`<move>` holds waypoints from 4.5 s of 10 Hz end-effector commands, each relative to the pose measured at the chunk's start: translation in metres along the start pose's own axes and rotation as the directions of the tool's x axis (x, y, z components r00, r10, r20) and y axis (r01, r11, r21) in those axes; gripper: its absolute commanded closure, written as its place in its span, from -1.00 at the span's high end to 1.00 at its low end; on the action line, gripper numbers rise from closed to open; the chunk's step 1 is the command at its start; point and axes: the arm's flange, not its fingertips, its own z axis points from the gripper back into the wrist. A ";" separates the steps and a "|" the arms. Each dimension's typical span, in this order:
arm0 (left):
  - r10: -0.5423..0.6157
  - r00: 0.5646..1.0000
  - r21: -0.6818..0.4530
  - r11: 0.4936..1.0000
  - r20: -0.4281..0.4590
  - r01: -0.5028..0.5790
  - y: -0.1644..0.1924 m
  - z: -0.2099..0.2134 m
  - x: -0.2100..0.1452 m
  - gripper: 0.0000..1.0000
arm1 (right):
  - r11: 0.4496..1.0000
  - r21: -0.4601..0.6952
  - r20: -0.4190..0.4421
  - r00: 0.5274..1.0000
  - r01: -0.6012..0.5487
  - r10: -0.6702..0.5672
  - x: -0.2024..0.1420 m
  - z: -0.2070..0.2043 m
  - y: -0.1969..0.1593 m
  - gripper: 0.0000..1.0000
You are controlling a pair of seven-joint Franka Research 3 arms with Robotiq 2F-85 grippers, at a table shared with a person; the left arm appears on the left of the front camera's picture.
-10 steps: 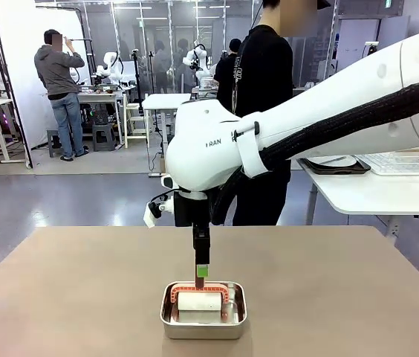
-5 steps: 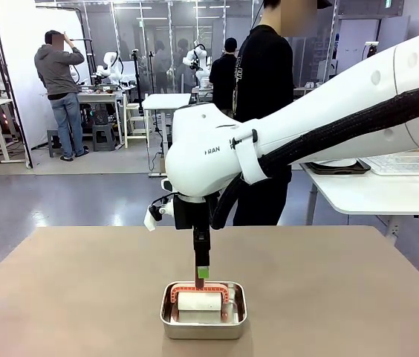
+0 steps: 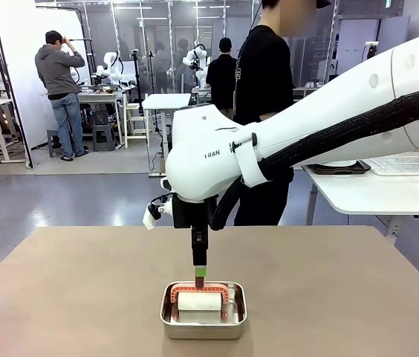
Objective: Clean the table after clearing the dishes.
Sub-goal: When the right (or left) Handle tray is removed, use the right hand (or left hand) to clean the right (or left) side of the table with the Lint Roller.
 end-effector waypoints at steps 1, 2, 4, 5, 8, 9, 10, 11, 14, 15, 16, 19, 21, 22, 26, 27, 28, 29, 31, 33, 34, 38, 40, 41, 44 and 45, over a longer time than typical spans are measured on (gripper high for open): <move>0.001 1.000 0.004 1.000 0.006 -0.001 -0.001 0.002 -0.002 1.00 | 0.999 -0.019 0.002 0.999 0.032 -0.032 0.000 -0.006 0.004 0.51; 0.001 1.000 0.004 1.000 0.006 -0.001 -0.001 0.002 -0.002 1.00 | 0.999 -0.021 -0.007 0.999 0.035 -0.035 -0.001 -0.006 0.004 0.07; 0.001 1.000 0.004 1.000 0.006 -0.001 -0.001 0.002 -0.002 1.00 | 0.999 -0.026 -0.015 0.999 0.043 -0.043 -0.002 -0.007 0.003 -0.32; 0.001 1.000 0.004 1.000 0.006 -0.001 -0.001 0.002 -0.002 1.00 | 0.999 -0.028 -0.012 0.999 0.046 -0.047 -0.003 -0.007 0.002 0.11; 0.001 1.000 0.004 1.000 0.006 -0.001 -0.001 0.002 -0.002 1.00 | 0.998 -0.033 -0.002 0.999 0.053 -0.053 -0.004 -0.003 0.002 -1.00; 0.001 1.000 0.004 1.000 0.006 -0.001 -0.001 0.002 -0.002 1.00 | 0.998 -0.031 -0.004 0.999 0.054 -0.054 -0.004 -0.004 0.001 -0.67; 0.001 1.000 0.004 1.000 0.006 -0.001 -0.001 0.002 -0.002 1.00 | 0.998 -0.033 -0.007 0.998 0.057 -0.057 -0.005 -0.003 0.001 -1.00; 0.001 1.000 0.004 1.000 0.006 -0.001 -0.001 0.002 -0.002 1.00 | 0.998 -0.034 -0.004 0.998 0.059 -0.059 -0.007 -0.002 0.001 -1.00; 0.001 1.000 0.004 1.000 0.006 -0.001 -0.001 0.002 -0.002 1.00 | 0.998 -0.036 -0.001 0.998 0.060 -0.060 -0.008 0.002 0.003 -0.95; 0.001 1.000 0.004 1.000 0.006 -0.001 -0.001 0.002 -0.002 1.00 | 0.998 -0.039 -0.001 0.998 0.058 -0.058 -0.008 0.005 0.003 -1.00; 0.001 1.000 0.004 1.000 0.006 -0.001 -0.001 0.002 -0.002 1.00 | 0.998 -0.041 -0.002 0.998 0.057 -0.057 -0.009 0.008 0.003 -0.95; 0.001 1.000 0.004 1.000 0.006 -0.001 -0.001 0.002 -0.002 1.00 | 0.997 -0.034 0.013 0.998 0.066 -0.065 -0.013 0.021 0.003 -1.00; 0.001 1.000 0.004 1.000 0.006 -0.001 -0.001 0.002 -0.002 1.00 | 0.996 -0.051 -0.023 0.997 0.068 -0.069 -0.016 0.037 0.007 -1.00; 0.001 1.000 0.004 1.000 0.006 -0.001 -0.001 0.002 -0.002 1.00 | 0.995 -0.056 -0.018 0.996 0.085 -0.086 -0.019 0.053 0.011 -1.00; 0.001 1.000 0.004 1.000 0.006 -0.001 -0.001 0.002 -0.002 1.00 | 0.951 -0.010 -0.001 0.951 0.310 -0.310 -0.057 0.122 0.019 -1.00; 0.001 1.000 0.004 1.000 0.006 -0.001 -0.001 0.002 -0.002 1.00 | 0.896 -0.017 0.023 0.896 0.443 -0.443 -0.078 0.128 0.013 -1.00; 0.001 1.000 0.004 1.000 0.006 -0.001 -0.001 0.002 -0.002 1.00 | 0.843 0.021 0.049 0.841 0.538 -0.538 -0.104 0.126 0.009 -1.00; 0.001 1.000 0.004 1.000 0.006 -0.001 -0.001 0.002 -0.002 1.00 | 0.802 0.049 0.054 0.800 0.596 -0.598 -0.127 0.120 0.007 -1.00; 0.001 1.000 0.004 1.000 0.006 -0.001 -0.001 0.002 -0.002 1.00 | 0.733 0.098 0.037 0.734 0.673 -0.678 -0.162 0.104 0.004 -1.00; 0.001 1.000 0.004 1.000 0.006 -0.001 -0.001 0.002 -0.002 1.00 | 0.754 0.141 0.100 0.748 0.642 -0.656 -0.166 0.098 -0.001 -1.00; 0.001 1.000 0.004 1.000 0.006 -0.001 -0.001 0.002 -0.002 1.00 | 0.743 0.103 0.012 0.746 0.661 -0.666 -0.173 0.104 -0.014 -1.00; 0.001 1.000 0.004 1.000 0.006 -0.001 -0.001 0.002 -0.002 1.00 | 0.743 0.103 0.012 0.746 0.661 -0.666 -0.173 0.104 -0.014 -1.00; 0.001 1.000 0.004 1.000 0.006 -0.001 -0.001 0.002 -0.002 1.00 | 0.561 0.145 0.026 0.563 0.815 -0.826 -0.187 0.094 -0.040 -0.56; 0.001 1.000 0.004 1.000 0.006 -0.001 -0.001 0.002 -0.002 1.00 | 0.333 0.181 0.047 0.330 0.925 -0.943 -0.203 0.088 -0.057 -0.56; 0.001 1.000 0.004 1.000 0.006 -0.001 -0.001 0.002 -0.002 1.00 | -0.064 0.296 0.022 -0.073 0.953 -0.997 -0.238 0.074 -0.078 -0.56; 0.001 1.000 0.004 1.000 0.006 -0.001 -0.001 0.002 -0.002 1.00 | -0.150 0.348 -0.048 -0.142 0.925 -0.989 -0.245 0.065 -0.085 -0.56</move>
